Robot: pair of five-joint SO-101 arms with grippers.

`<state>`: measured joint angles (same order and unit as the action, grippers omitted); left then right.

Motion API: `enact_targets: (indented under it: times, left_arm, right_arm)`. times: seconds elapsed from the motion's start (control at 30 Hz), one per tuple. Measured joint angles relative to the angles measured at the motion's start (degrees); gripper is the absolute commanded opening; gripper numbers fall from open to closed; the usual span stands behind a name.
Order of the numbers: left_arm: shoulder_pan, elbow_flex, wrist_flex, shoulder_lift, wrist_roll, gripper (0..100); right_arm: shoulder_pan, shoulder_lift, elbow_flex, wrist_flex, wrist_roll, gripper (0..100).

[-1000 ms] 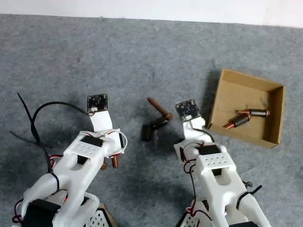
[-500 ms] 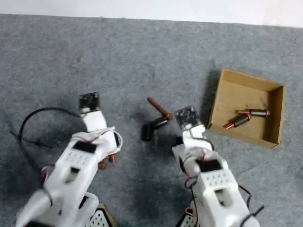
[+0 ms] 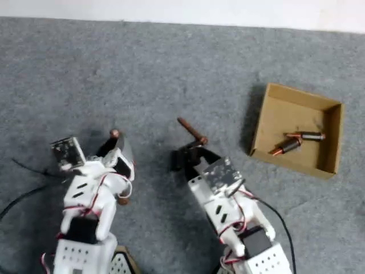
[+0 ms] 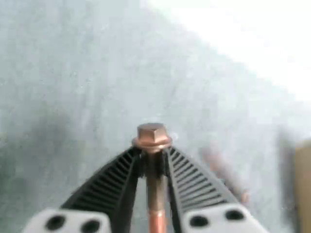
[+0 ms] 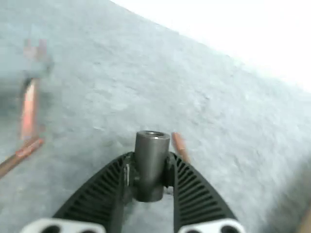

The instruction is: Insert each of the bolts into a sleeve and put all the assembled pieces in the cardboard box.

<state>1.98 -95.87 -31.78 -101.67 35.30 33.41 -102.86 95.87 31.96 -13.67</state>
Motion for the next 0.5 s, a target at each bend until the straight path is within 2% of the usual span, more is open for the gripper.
enact_targets:
  times: [0.3, 0.5]
  left_arm:
    - [-0.35, 0.09, 0.35, -0.09, 0.0, 1]
    - [-0.35, 0.53, 0.35, -0.09, 4.22, 1]
  right_arm:
    - [9.23, 1.05, 0.09, 0.0, -0.18, 0.4]
    - [11.34, 1.14, 0.09, 0.0, -6.07, 0.4]
